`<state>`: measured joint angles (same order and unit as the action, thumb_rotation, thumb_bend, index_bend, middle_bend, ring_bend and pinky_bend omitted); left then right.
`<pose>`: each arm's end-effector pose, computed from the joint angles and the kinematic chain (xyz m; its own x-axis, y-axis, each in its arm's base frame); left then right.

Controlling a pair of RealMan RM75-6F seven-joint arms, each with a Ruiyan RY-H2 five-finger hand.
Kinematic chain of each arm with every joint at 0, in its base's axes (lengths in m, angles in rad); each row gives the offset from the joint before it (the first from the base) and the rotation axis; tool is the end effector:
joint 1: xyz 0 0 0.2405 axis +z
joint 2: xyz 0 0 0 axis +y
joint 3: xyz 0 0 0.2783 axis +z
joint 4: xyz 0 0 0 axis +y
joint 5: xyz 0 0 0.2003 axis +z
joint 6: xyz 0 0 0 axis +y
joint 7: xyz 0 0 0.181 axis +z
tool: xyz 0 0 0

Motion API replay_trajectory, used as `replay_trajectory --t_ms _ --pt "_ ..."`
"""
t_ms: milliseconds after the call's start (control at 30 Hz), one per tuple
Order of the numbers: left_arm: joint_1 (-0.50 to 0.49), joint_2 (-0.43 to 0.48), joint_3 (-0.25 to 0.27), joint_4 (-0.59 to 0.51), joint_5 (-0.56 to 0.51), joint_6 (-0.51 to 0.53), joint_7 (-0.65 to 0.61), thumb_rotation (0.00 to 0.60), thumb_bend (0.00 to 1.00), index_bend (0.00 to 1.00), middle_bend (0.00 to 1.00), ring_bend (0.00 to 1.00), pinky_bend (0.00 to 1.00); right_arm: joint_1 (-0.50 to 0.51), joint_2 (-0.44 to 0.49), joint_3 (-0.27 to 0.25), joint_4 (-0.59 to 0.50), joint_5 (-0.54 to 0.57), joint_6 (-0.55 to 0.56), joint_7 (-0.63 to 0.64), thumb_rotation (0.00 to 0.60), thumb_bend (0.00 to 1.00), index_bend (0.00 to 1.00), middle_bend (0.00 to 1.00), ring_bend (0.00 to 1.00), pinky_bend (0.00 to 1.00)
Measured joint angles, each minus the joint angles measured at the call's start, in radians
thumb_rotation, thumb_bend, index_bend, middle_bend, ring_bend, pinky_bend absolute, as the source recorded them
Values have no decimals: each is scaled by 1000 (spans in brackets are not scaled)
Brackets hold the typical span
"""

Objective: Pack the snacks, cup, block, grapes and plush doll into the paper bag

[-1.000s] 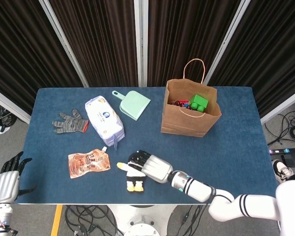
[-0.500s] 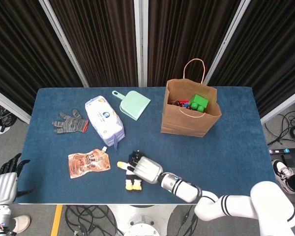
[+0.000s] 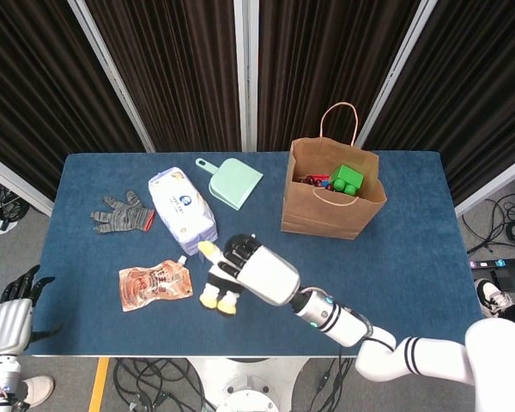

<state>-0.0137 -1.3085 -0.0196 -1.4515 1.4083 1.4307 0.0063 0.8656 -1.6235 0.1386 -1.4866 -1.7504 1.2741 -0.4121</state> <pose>-0.3763 0.1863 0.1175 0.3558 0.1146 0.9275 0.9166 0.1508 -0.3703 -0.0109 -0.3274 -0.0023 0.3604 0.3082 0.8804 -0.4015 -0.8007 0.4447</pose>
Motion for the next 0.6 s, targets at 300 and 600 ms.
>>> replay_trajectory --t_ms 300,600 --pt "-8 5 -1 -11 7 -3 11 600 119 271 156 111 134 -62 157 162 -178 -8 169 -81 600 273 668 565 416 510" --pt "-11 5 1 -13 7 -7 10 600 119 271 156 111 134 -132 251 288 -247 221 192 -215 600 263 625 544 373 506"
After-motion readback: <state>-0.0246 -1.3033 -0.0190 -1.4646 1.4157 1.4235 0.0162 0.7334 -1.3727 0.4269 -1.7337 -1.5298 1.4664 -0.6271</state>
